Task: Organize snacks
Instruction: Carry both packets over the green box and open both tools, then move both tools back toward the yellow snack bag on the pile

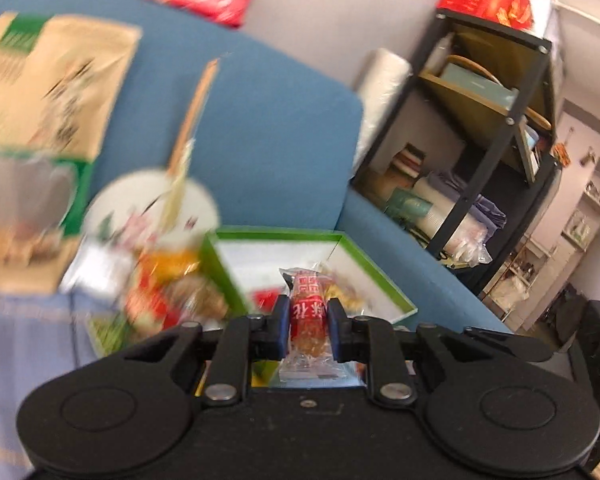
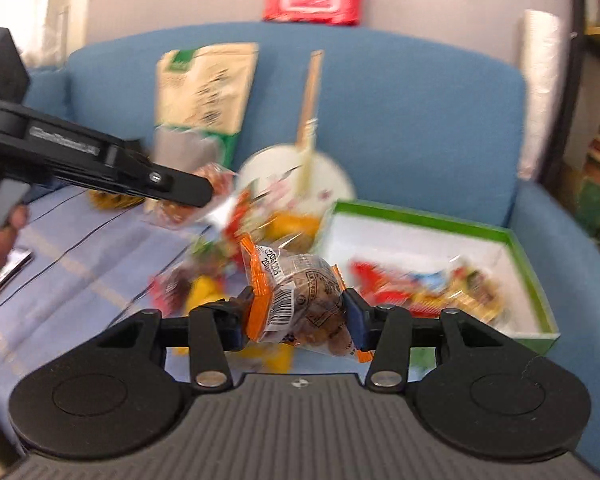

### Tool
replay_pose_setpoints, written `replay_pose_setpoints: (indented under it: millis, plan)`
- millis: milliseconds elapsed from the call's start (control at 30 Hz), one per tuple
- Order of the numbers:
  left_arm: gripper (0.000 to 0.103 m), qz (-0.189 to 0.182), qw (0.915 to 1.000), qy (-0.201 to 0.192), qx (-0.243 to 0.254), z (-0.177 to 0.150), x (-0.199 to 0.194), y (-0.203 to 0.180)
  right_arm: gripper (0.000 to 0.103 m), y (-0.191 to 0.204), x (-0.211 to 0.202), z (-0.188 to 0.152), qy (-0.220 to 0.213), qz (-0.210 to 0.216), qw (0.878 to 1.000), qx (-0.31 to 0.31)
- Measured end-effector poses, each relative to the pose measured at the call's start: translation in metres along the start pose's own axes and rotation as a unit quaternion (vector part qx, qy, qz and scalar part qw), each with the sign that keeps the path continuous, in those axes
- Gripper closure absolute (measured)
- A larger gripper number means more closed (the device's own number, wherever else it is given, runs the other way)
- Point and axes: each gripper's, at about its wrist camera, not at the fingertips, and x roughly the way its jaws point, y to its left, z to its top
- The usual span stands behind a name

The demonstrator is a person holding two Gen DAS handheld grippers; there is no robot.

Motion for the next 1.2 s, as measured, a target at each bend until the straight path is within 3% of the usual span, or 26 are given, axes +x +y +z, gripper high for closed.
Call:
replay_pose_setpoints:
  millis: [167, 367, 667, 700, 733, 767, 900, 1033, 1200]
  plan:
    - [0.078, -0.014, 0.9999, 0.005, 0.006, 0.016, 0.048, -0.013, 0.024, -0.036, 0.027, 0.005, 0.005, -0.046, 0.999, 0.025]
    - [0.078, -0.012, 0.9992, 0.038, 0.008, 0.016, 0.103, -0.015, 0.024, -0.078, 0.045, 0.008, -0.017, -0.101, 0.993, 0.054]
    - [0.076, 0.010, 0.9980, 0.062, -0.004, 0.021, 0.150, -0.001, 0.022, -0.107, 0.074, -0.007, -0.010, -0.120, 0.989, 0.090]
    - [0.071, 0.007, 0.9980, 0.063, -0.006, 0.020, 0.152, 0.000, 0.022, -0.106, 0.076, -0.009, -0.011, -0.121, 0.989, 0.087]
    - [0.045, 0.007, 0.9979, 0.063, -0.008, 0.017, 0.155, 0.002, 0.020, -0.105, 0.079, -0.011, -0.013, -0.122, 0.989, 0.081]
    - [0.000, 0.006, 0.9979, 0.065, -0.008, 0.015, 0.156, 0.003, 0.004, -0.104, 0.082, -0.012, -0.010, -0.121, 0.990, 0.076]
    - [0.000, 0.053, 0.9981, 0.032, 0.000, 0.004, 0.150, 0.003, 0.000, -0.095, 0.083, -0.018, -0.003, -0.139, 0.989, 0.054]
    - [0.000, 0.062, 0.9972, 0.039, -0.012, 0.007, 0.145, 0.007, 0.000, -0.091, 0.082, -0.016, 0.007, -0.135, 0.990, 0.043]
    - [0.000, 0.059, 0.9977, 0.019, -0.027, 0.016, 0.121, 0.003, 0.000, -0.079, 0.058, 0.000, -0.021, -0.133, 0.991, 0.024]
